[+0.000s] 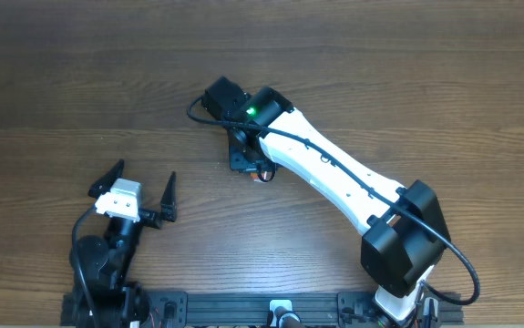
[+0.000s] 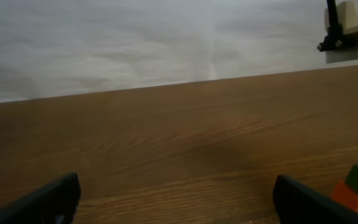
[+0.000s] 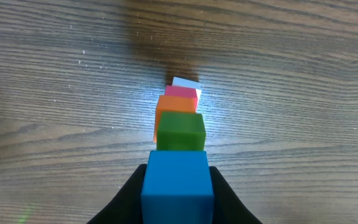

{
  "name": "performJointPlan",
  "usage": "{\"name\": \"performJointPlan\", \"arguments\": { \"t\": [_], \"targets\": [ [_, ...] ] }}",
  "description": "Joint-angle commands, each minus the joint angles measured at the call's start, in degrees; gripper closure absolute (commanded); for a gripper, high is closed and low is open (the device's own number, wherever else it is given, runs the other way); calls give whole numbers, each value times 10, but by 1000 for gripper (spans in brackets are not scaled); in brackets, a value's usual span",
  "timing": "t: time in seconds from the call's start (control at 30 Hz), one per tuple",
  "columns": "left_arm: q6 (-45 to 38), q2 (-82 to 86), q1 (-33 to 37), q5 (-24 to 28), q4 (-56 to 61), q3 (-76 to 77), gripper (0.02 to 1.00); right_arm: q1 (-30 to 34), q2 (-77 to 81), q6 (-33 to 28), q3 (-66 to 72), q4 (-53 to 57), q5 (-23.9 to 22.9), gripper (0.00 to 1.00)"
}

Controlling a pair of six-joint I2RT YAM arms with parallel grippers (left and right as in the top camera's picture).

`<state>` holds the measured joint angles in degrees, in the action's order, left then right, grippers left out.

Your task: Stack Cubes

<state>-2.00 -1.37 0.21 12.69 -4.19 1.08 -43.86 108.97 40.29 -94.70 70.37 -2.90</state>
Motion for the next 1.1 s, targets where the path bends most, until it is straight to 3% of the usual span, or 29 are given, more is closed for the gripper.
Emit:
{"name": "performJointPlan", "arguments": {
  "t": [0.03,0.57,0.83,0.93,1.03,1.1],
  "targets": [
    [-8,2,3,6,2,-3,18,5,13,3,0,-3,3,993],
    [-8,2,3,6,2,-3,18,7,24,3,0,-9,3,974],
    [-8,2,3,6,2,-3,18,7,24,3,0,-9,3,654],
    [-8,2,3,6,2,-3,20,7,24,3,0,-9,3,568],
    [-8,2,3,6,2,-3,18,7,24,3,0,-9,3,544],
    [-8,2,3,6,2,-3,18,7,24,3,0,-10,3,465]
  ]
}}
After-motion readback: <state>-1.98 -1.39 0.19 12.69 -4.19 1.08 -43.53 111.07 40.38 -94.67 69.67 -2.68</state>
